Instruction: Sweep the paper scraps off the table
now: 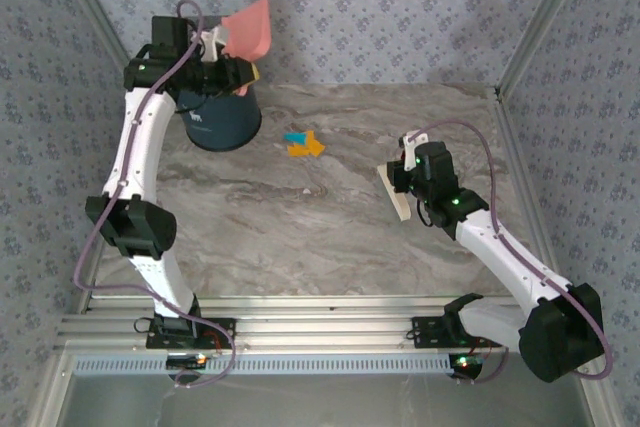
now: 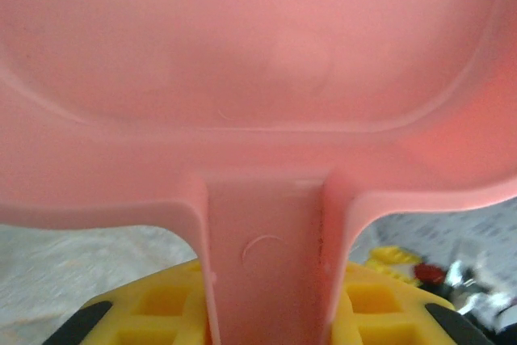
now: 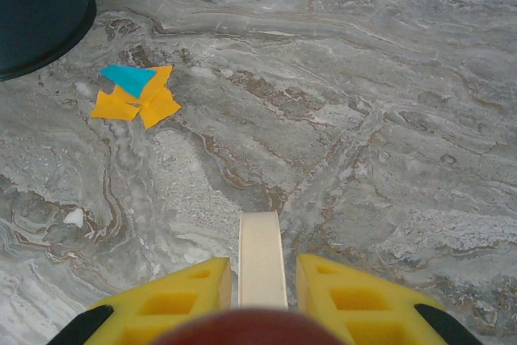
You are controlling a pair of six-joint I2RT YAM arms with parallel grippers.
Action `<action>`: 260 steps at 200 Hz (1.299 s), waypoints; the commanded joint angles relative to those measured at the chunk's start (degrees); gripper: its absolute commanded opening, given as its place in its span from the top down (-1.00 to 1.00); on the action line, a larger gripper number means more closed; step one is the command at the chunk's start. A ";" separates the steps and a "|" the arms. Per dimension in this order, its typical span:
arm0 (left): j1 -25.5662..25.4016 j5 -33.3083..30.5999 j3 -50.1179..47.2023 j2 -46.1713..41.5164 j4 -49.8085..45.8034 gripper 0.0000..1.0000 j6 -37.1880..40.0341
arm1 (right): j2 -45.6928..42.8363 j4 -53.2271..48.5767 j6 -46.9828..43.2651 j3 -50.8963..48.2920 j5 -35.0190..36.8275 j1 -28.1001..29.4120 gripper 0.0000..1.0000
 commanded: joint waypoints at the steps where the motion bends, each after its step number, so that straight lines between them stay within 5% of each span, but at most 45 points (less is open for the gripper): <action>1: -1.96 -6.58 -0.54 -2.18 -11.06 1.00 13.44 | -0.48 2.74 1.46 -0.61 -0.89 -0.69 1.00; 173: -12.13 -26.06 -40.88 -16.43 -8.74 1.00 26.58 | 3.31 6.06 1.50 1.24 2.16 -4.07 1.00; 260: -12.64 -30.87 -44.18 -9.08 -9.19 1.00 28.62 | 16.37 11.02 -4.17 11.76 1.74 -5.82 1.00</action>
